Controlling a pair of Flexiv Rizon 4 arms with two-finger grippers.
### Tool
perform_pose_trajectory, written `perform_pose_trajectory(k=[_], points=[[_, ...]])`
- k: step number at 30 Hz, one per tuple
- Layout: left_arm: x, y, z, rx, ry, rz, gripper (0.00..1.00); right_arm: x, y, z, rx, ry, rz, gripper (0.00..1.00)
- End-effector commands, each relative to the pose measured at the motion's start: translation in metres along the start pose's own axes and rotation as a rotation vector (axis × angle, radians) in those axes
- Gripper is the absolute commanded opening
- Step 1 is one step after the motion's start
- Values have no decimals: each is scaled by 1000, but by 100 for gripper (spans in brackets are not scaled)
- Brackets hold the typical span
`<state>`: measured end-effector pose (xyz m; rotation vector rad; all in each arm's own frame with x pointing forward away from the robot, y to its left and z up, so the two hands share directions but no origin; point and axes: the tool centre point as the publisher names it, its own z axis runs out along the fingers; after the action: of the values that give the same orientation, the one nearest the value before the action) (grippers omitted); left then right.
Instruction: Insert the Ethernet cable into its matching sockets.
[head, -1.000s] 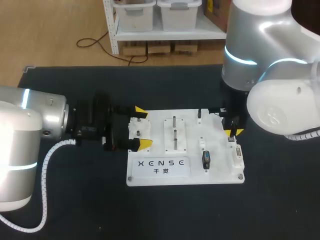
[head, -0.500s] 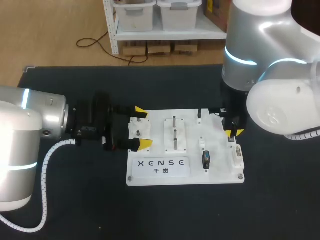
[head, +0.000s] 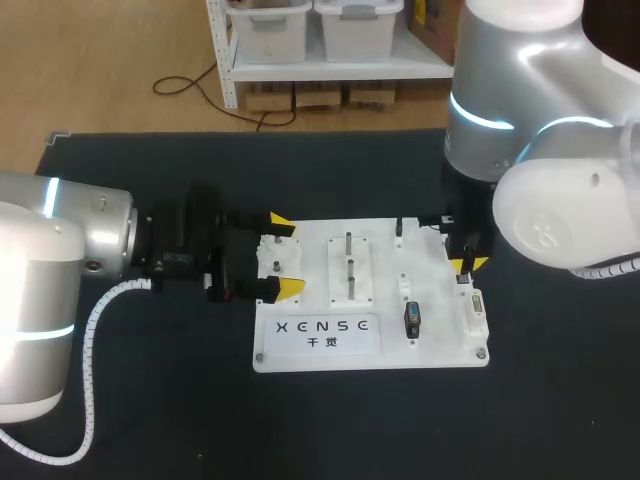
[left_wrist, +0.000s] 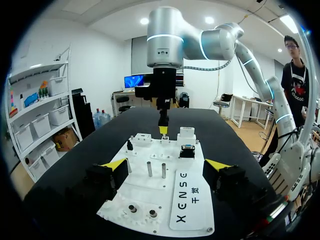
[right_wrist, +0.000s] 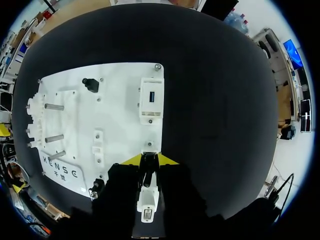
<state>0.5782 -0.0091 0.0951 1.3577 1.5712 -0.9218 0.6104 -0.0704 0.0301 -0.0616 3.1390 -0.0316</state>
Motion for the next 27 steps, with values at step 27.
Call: perform_pose_trajectory(k=[27], points=[[2, -1, 1, -7, -8, 3, 100, 1, 5, 27, 0, 31, -19, 0]])
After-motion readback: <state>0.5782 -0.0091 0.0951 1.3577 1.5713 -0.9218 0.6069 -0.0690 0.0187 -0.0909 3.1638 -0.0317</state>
